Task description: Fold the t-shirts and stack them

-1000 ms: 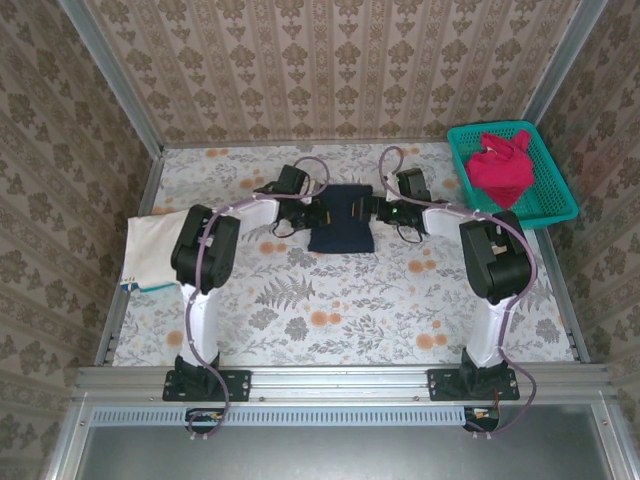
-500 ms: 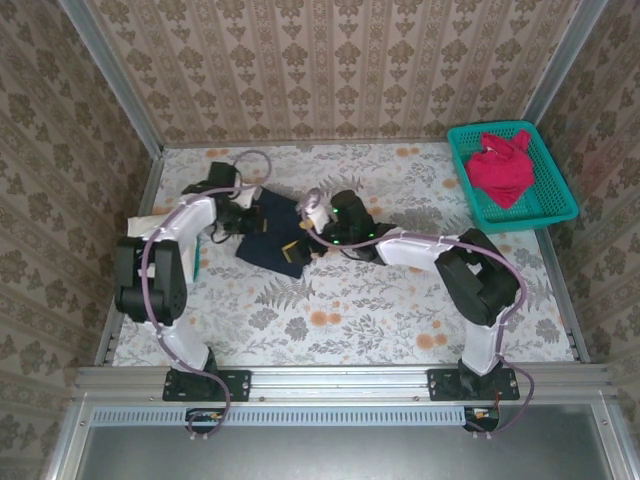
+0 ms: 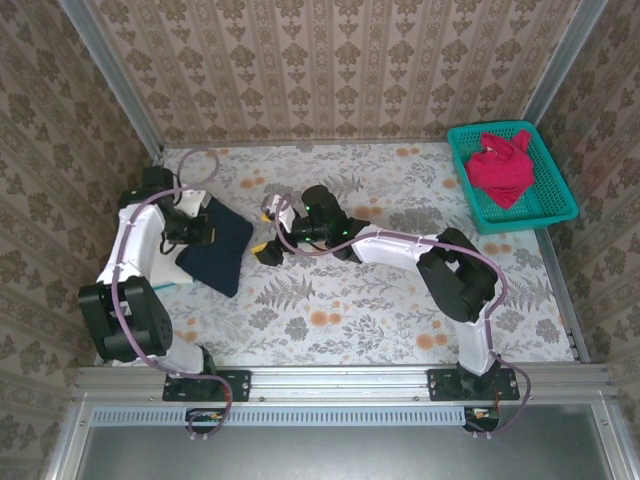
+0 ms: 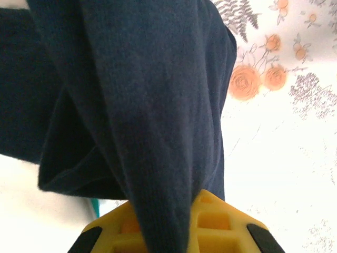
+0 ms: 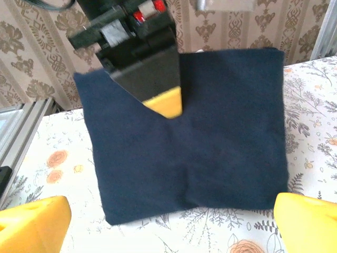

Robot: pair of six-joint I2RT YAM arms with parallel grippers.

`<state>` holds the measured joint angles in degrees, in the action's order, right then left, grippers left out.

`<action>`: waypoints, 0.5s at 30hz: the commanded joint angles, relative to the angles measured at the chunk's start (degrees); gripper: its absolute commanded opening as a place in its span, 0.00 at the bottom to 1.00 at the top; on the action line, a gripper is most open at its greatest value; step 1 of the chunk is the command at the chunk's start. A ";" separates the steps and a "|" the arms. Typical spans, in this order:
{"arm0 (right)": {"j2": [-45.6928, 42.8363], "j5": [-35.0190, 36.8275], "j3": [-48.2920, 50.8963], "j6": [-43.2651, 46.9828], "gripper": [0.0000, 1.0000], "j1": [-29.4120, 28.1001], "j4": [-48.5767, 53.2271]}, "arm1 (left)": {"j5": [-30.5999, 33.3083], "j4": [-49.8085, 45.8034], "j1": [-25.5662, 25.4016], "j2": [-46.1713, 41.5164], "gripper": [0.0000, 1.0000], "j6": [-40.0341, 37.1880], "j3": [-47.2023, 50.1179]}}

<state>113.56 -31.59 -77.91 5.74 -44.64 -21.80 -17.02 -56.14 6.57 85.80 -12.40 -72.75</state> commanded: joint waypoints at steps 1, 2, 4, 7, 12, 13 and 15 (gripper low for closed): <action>0.86 -1.45 -1.39 2.11 1.00 0.11 1.93 | 1.23 -6.68 3.03 -2.04 0.00 -5.47 -4.04; 0.80 -1.39 -1.13 2.27 1.00 0.10 1.94 | 1.36 -7.47 3.92 -2.10 0.00 -6.09 -4.86; 0.57 -1.11 -0.42 2.17 1.00 0.24 1.51 | 0.93 -8.74 5.90 -2.12 0.00 -7.61 -6.47; 0.56 -0.62 0.59 1.67 1.00 0.26 0.33 | -2.09 -9.84 9.41 -2.05 0.00 -9.61 -9.29; 0.52 -0.18 1.70 0.94 1.00 0.25 -0.91 | -1.90 -11.03 11.88 -1.78 0.00 -11.90 -13.15; 0.40 -0.13 1.95 0.86 1.00 0.25 -1.05 | -1.58 -11.01 12.44 -1.62 0.00 -12.34 -13.67; 0.38 -0.07 2.19 0.99 1.00 0.26 -0.98 | -1.20 -10.96 13.64 -1.12 0.00 -12.81 -14.60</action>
<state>113.56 -31.57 -76.64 6.28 -44.62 -21.23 -17.12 -65.36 18.92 85.43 -22.15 -84.75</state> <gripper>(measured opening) 0.998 0.076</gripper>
